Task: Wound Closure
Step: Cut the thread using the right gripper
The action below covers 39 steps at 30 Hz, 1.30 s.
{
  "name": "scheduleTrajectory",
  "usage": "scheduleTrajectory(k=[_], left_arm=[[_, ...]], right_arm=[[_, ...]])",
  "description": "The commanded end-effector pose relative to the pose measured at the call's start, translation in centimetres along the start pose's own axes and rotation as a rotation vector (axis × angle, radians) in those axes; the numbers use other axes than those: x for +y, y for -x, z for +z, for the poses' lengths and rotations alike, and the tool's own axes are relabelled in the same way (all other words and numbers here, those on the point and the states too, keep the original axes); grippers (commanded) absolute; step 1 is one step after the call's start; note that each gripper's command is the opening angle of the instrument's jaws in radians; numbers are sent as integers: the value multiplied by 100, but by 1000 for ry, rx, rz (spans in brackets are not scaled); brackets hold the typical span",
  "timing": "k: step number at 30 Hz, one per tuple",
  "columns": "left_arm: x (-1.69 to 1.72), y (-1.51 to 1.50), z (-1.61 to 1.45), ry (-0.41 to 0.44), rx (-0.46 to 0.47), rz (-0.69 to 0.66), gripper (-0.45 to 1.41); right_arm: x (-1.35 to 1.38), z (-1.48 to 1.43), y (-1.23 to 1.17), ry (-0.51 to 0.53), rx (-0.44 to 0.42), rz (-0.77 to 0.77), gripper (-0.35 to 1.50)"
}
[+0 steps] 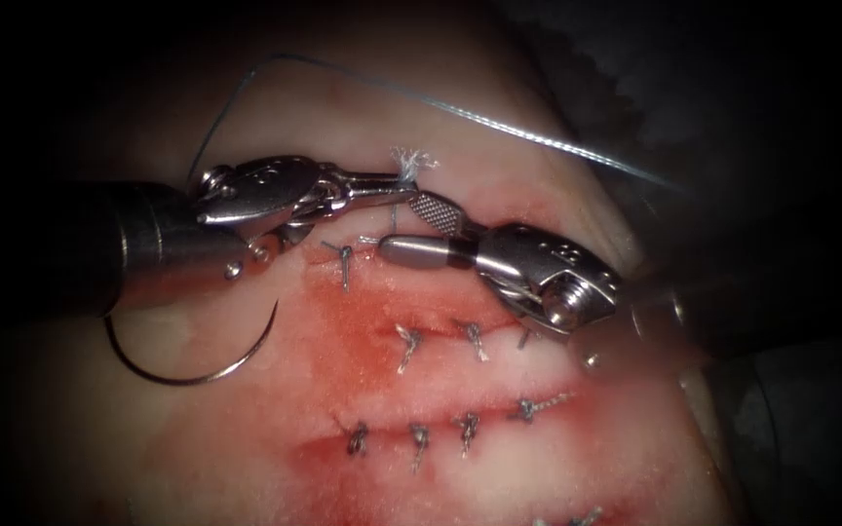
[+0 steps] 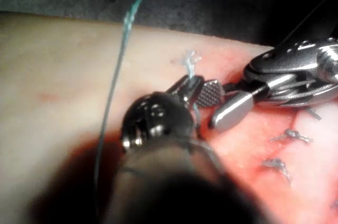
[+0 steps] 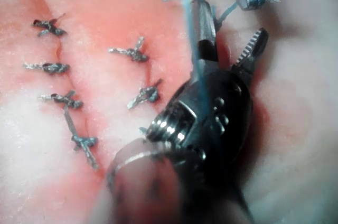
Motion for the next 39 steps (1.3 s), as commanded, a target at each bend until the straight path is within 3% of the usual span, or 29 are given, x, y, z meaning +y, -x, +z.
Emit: scheduleTrajectory(k=[1, 19, 39], left_arm=[[5, 2, 8, 0, -3, 2, -45], [5, -1, 9, 3, -5, -2, -45], [5, -4, 10, 0, -4, 24, -45]], right_arm=[[2, 12, -7, 0, -3, 0, 131], [-1, 46, -14, -21, -16, 0, 131], [3, 55, -1, -28, -16, 11, 133]])
